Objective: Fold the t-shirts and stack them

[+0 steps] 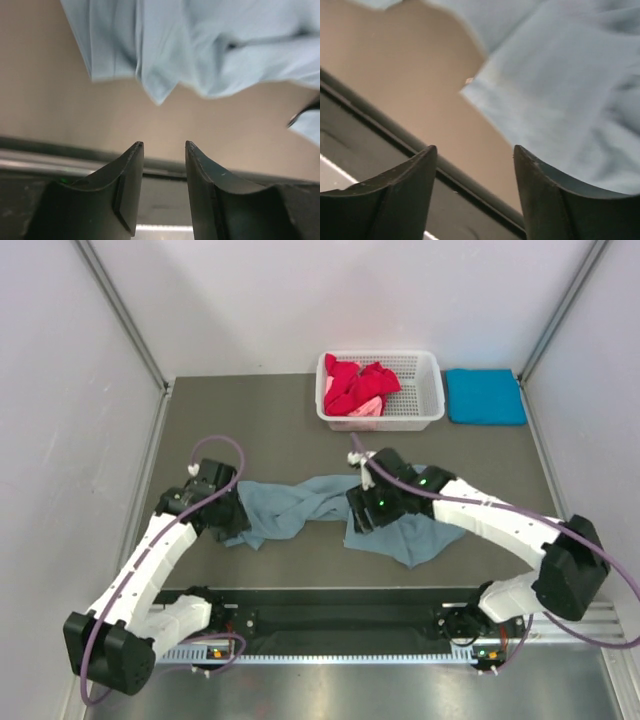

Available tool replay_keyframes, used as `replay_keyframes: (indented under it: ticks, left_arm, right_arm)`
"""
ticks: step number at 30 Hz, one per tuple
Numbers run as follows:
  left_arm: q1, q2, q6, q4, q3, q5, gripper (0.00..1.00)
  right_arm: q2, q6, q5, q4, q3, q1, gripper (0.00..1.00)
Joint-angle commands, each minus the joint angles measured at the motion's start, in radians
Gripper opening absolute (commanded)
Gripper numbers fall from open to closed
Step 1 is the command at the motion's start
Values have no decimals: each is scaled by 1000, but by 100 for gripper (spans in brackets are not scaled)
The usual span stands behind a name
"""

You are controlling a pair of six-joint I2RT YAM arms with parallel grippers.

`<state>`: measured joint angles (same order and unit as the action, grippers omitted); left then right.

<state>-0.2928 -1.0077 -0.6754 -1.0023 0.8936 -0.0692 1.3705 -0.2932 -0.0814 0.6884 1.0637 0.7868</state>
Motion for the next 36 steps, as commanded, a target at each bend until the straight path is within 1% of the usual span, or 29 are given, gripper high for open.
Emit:
replay_keyframes:
  ticks: [1, 3, 4, 7, 9, 10, 11, 13, 14, 17, 19, 23, 28, 31, 35, 36]
  left_arm:
    - [-2, 27, -93, 4, -84, 117, 44]
    - [-2, 35, -125, 10, -113, 126, 44]
    - [-2, 40, -137, 8, -122, 115, 45]
    - [-2, 37, -144, 2, -125, 98, 46]
    - [-2, 40, -153, 10, -146, 92, 46]
    - [-2, 43, -159, 48, -162, 94, 46]
    - [-2, 46, -170, 79, -204, 118, 46]
    - [-2, 37, -203, 138, -238, 143, 46]
    - [-2, 28, -228, 169, -260, 135, 45]
    - [-2, -6, -237, 206, -275, 86, 45]
    - [-2, -20, -228, 226, -283, 48, 45]
    - [-2, -63, -213, 280, -272, 25, 46]
    - [-2, -141, -214, 335, -280, 43, 46]
    - [-2, -169, -220, 364, -288, 46, 46]
    - [-2, -201, -225, 395, -286, 39, 43]
    - [-2, -218, -224, 396, -286, 34, 39]
  right_arm:
    - [96, -95, -41, -128, -1, 100, 61]
    - [149, -90, 5, -147, 36, 156, 58]
    - [214, -89, 31, -133, 73, 176, 54]
    - [313, -89, 67, -113, 119, 196, 52]
    - [338, -81, 109, -96, 146, 213, 52]
    - [343, -81, 120, -92, 151, 218, 52]
    - [340, -80, 127, -92, 151, 218, 52]
    - [313, -80, 129, -92, 139, 216, 52]
    - [302, -83, 135, -92, 131, 216, 52]
    - [256, -90, 138, -90, 98, 216, 51]
    - [225, -104, 132, -95, 64, 216, 51]
    - [185, -127, 117, -107, 12, 216, 50]
    - [150, -144, 121, -110, -18, 216, 50]
    - [150, -141, 121, -110, -8, 216, 50]
    - [167, -133, 115, -104, 10, 216, 49]
    - [176, -132, 112, -107, 15, 216, 49]
